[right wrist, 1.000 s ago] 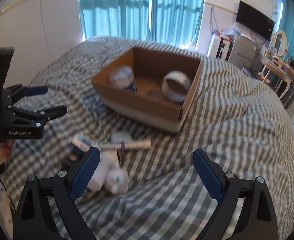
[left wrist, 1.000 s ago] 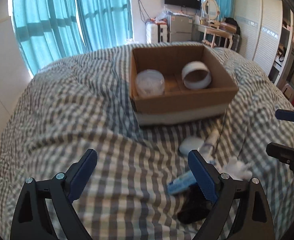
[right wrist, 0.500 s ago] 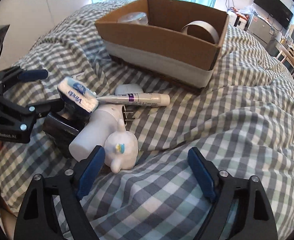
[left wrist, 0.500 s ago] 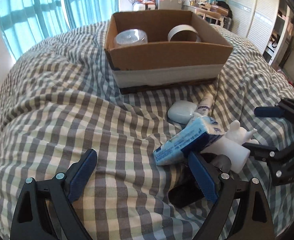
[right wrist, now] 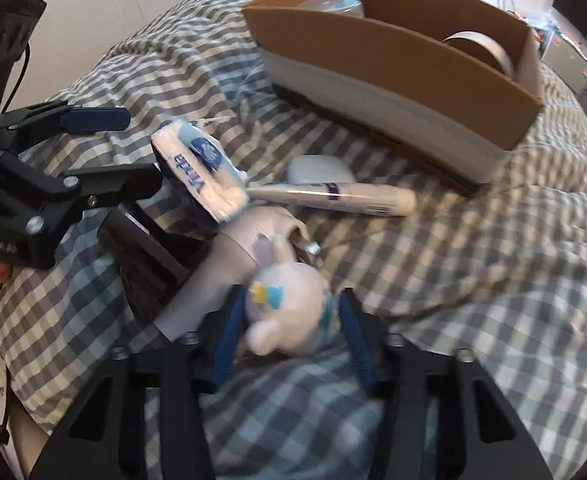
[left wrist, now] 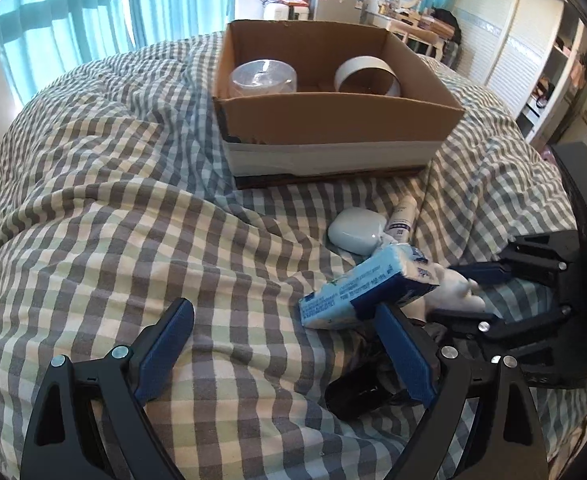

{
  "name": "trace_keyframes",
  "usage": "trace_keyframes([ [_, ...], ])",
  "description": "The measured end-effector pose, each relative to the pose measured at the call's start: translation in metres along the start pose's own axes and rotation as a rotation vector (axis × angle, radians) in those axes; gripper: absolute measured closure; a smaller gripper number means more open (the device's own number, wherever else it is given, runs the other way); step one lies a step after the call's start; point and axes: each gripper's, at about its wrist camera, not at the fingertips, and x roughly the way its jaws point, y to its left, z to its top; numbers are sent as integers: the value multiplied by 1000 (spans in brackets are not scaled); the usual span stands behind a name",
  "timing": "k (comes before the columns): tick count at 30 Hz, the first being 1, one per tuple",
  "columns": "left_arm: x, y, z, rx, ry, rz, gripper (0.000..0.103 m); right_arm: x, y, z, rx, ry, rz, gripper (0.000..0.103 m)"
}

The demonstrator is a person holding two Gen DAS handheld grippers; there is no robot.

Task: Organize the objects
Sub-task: 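Grasp the blue Vinda tissue pack with the left tool while the right tool grasps the white figurine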

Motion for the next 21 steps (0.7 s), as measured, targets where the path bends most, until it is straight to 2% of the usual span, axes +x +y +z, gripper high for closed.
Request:
trace_keyframes([
  [4, -1, -9, 5, 38, -2, 0, 8, -16, 1, -3, 4, -47, -47, 63],
  [7, 0, -16, 8, 52, -1, -20, 8, -40, -12, -6, 55, -119, -73, 63],
  [11, 4, -34, 11, 88, 3, -53, 8, -58, -28, -7, 94, -169, -138, 63],
  [16, 20, -54, 12, 130, 35, -39, 8, -57, -41, -6, 132, -184, -130, 63],
  [21, 34, -55, 10, 123, 68, 0, 11, -55, -36, -11, 123, -192, -141, 63],
])
